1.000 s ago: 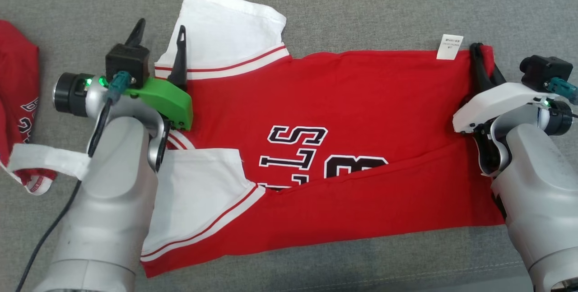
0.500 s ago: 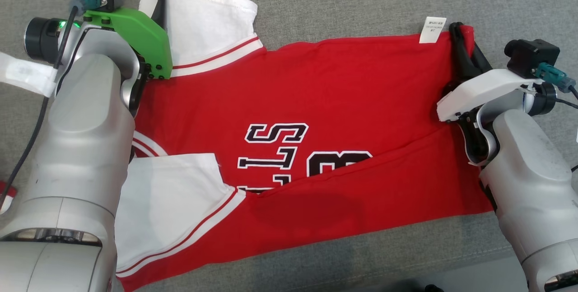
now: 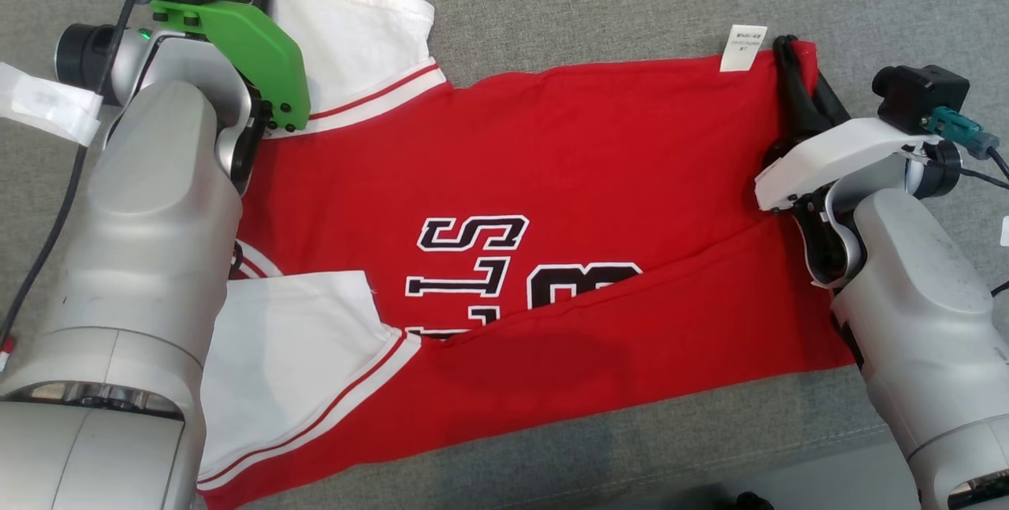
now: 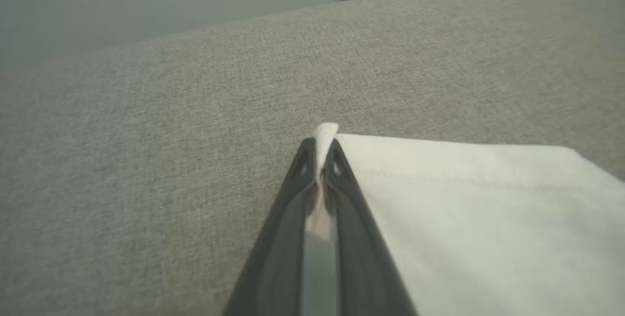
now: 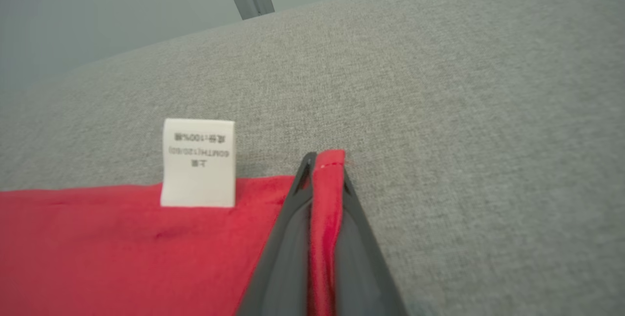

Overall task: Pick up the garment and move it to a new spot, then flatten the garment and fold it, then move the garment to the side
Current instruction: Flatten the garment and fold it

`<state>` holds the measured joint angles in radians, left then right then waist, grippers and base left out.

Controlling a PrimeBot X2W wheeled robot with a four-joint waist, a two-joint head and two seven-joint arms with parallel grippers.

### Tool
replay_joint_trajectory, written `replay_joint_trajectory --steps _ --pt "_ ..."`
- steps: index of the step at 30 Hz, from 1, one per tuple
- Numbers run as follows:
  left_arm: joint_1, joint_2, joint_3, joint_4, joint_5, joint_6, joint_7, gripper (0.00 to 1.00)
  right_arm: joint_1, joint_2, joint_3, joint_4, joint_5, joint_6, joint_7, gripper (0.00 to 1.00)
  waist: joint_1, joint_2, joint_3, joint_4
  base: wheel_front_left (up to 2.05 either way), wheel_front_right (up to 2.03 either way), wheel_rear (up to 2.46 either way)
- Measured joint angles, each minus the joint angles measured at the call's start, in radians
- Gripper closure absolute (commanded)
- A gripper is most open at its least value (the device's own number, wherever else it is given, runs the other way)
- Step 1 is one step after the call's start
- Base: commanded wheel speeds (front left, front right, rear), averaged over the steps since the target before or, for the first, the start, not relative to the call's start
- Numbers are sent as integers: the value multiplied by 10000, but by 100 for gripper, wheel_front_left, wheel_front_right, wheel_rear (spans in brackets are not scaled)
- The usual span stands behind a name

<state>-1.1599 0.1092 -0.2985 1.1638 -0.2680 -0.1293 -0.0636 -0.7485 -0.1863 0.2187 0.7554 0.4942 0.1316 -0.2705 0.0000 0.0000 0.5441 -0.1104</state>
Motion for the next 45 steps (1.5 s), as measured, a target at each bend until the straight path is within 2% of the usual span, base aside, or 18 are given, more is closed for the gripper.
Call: replay_joint_trajectory --steps 12,17,23,28,37,45 --pt "909 -184 -1085 -1051 -780 -12 -1848 100 343 -431 -221 -17 27 -4 4 100 0 0 -355 626 0 0 0" --pt "2044 -54 -1317 -2399 -1070 -13 -1946 100 718 -612 -247 -6 -194 -6 21 100 0 0 -737 893 0 0 0" --pt "3847 105 -978 -4734 -1055 -13 -1988 100 1341 -761 -397 -4 -236 -6 50 100 0 0 -1352 1181 0 0 0" --pt "5358 67 -888 -6113 -934 -13 -1988 100 1918 -861 -502 8 -316 -6 65 100 0 0 -1962 1412 0 0 0" --pt "7483 81 -1204 -7774 -976 -13 -1990 100 2568 -1011 -570 -82 -508 -6 65 100 0 0 -2970 1847 0 0 0" --pt "8952 127 -1223 -8186 -1108 -13 -1990 100 2825 -1248 -713 -115 -570 -6 65 100 0 0 -3636 2145 0 0 0"
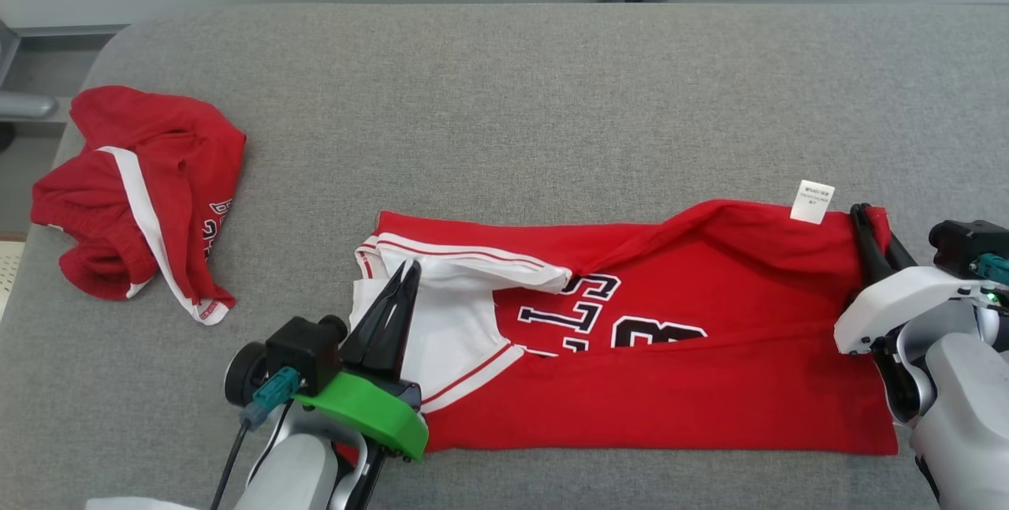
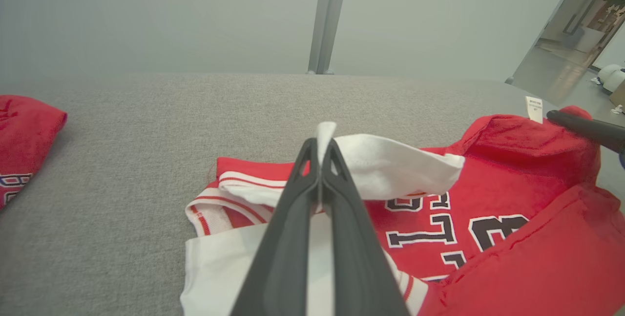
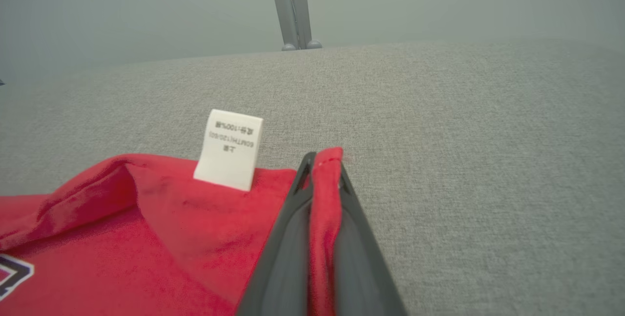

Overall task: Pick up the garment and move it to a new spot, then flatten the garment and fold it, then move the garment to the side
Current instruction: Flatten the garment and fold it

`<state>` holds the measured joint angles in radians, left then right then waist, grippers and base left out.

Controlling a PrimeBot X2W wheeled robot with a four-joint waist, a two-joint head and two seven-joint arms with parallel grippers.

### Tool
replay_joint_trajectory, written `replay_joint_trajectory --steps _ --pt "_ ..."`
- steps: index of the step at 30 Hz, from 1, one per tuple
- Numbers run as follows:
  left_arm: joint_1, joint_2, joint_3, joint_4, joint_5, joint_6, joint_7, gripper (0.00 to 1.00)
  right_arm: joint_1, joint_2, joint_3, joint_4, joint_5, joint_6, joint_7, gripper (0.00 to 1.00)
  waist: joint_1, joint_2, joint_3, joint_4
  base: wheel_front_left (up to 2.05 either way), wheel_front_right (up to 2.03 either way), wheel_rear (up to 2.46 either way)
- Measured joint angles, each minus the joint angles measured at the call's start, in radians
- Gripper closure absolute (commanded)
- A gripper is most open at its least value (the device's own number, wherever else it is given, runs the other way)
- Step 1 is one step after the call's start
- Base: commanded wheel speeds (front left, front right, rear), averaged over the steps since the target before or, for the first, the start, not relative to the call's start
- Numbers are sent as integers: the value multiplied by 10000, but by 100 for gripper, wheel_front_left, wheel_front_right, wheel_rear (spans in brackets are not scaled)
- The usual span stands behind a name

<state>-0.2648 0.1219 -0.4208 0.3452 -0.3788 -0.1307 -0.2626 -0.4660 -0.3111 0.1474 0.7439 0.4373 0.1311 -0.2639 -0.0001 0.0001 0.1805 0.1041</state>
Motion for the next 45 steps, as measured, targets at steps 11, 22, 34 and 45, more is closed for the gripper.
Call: replay_joint_trajectory --steps 11,22,34,45 --pt "888 40 -61 94 -437 0 2 100 473 -138 245 -245 88 0 0 100 0 0 -407 173 0 0 0" --pt "1324 15 -12 222 -591 0 2 100 882 -259 378 -330 284 0 0 100 0 0 -606 140 0 0 0" --pt "1617 -61 0 347 -499 0 0 100 1151 -134 560 -228 389 0 0 100 0 0 -915 182 0 0 0" --pt "2236 -176 830 1078 4 2 -13 0 2531 25 -591 -677 788 2 0 0 0 0 -1403 189 0 0 0"
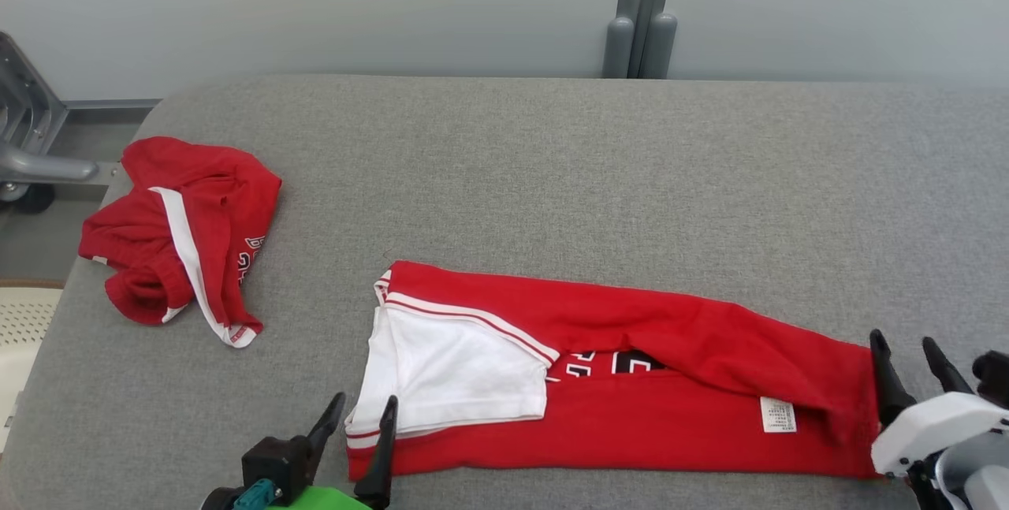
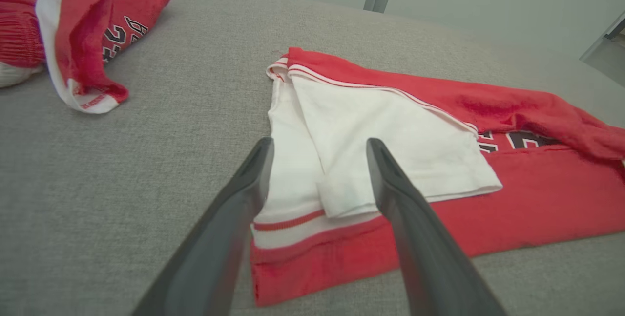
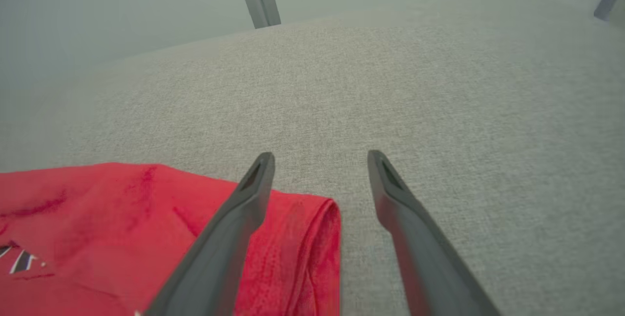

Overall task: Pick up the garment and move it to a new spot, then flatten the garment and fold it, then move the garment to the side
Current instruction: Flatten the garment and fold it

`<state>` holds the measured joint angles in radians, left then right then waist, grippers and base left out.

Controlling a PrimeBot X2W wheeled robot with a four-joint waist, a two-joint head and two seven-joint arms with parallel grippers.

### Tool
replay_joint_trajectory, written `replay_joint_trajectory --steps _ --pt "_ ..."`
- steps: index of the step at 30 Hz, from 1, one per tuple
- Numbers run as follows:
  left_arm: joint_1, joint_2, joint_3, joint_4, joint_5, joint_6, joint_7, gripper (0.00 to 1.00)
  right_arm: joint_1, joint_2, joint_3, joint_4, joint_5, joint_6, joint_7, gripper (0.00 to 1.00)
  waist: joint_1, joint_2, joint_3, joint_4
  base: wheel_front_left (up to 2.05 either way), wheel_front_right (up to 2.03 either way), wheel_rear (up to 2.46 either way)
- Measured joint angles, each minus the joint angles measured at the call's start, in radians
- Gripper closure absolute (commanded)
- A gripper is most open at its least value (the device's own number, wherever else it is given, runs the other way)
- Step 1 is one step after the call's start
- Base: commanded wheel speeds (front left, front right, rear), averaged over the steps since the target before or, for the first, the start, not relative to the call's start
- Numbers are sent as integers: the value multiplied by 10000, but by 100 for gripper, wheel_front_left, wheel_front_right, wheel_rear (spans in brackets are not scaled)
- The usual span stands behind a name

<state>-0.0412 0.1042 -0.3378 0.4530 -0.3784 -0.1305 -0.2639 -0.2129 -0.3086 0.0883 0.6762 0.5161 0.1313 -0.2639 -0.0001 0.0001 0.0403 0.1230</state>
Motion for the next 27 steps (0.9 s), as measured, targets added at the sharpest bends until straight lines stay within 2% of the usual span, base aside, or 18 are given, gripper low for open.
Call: replay_joint_trajectory --steps 3,6,14,27 --pt "168 -119 571 -104 428 121 0 0 616 73 -788 -349 -138 -2 0 0 0 0 -82 -25 0 0 0" --pt "433 -278 1124 -374 1064 267 0 0 1004 422 -1122 -642 -376 -2 0 0 0 0 -172 -119 0 0 0" --pt "894 -468 1758 -1011 1964 439 0 0 1081 897 -1126 -539 -640 -2 0 0 0 0 -475 -180 0 0 0" --pt "1184 -527 1973 -1383 2349 336 0 0 1172 1256 -1402 -159 -911 -2 0 0 0 0 -524 217 0 0 0"
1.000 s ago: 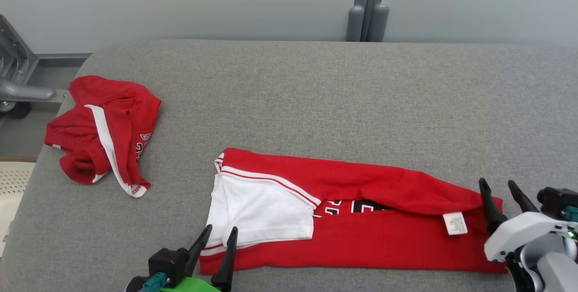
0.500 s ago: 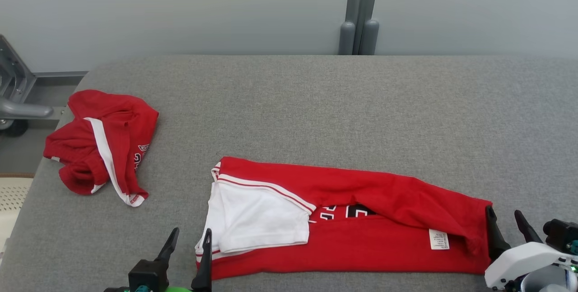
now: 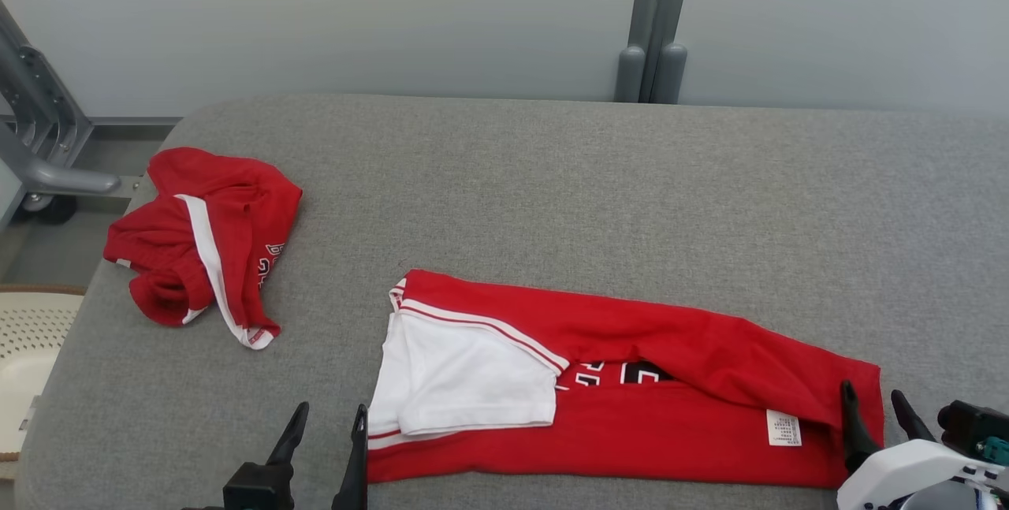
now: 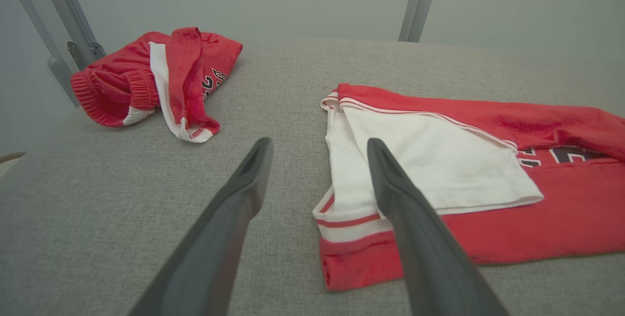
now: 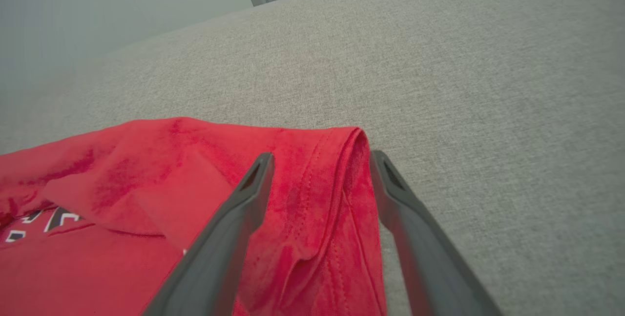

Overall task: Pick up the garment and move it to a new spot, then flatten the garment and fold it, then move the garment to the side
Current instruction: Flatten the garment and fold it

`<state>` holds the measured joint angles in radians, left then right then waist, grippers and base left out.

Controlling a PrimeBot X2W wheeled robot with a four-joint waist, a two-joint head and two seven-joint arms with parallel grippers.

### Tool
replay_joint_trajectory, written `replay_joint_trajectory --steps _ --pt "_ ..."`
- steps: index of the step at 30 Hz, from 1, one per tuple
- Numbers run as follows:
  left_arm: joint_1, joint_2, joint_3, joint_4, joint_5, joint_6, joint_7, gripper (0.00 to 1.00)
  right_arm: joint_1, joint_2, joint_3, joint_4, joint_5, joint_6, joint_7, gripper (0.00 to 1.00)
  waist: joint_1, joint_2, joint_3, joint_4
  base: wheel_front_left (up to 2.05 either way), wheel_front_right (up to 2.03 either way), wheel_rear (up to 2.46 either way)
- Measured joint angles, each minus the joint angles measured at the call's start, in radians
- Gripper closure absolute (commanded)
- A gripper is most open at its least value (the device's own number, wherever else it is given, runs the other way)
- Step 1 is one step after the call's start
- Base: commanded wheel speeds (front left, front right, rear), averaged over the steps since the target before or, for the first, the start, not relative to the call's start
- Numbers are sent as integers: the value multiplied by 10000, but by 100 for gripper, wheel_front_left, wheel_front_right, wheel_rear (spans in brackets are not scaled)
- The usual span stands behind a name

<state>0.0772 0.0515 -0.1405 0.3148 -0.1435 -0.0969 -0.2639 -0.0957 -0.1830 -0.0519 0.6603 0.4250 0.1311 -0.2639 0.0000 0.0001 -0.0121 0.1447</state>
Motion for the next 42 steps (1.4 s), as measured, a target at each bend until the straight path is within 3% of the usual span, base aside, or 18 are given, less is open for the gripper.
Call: replay_joint_trajectory --steps 9,19,20,22,29,42 --pt "-28 -8 -84 48 8 -71 0 0 -58 184 -568 581 -353 0 0 0 0 0 460 317 0 0 0" --pt "-190 -8 -148 27 -92 -71 0 0 -592 138 -456 1779 -144 13 -104 0 0 0 738 495 0 0 0" --pt "-204 -8 -165 15 -105 -71 0 0 -598 121 -454 1852 -140 19 -105 26 0 0 743 496 0 0 0" --pt "-229 -8 -184 -35 -125 -71 0 0 -662 88 -395 1977 -90 19 -107 100 0 -1 756 487 0 0 0" --pt "-291 -10 -234 -213 -188 -71 0 0 -786 -94 -399 1653 115 23 -17 100 1 0 785 380 0 0 0" --pt "-393 -10 -598 -332 -314 -71 0 0 -1744 -1327 -1124 1430 -422 8 0 100 1 0 717 94 0 0 0"
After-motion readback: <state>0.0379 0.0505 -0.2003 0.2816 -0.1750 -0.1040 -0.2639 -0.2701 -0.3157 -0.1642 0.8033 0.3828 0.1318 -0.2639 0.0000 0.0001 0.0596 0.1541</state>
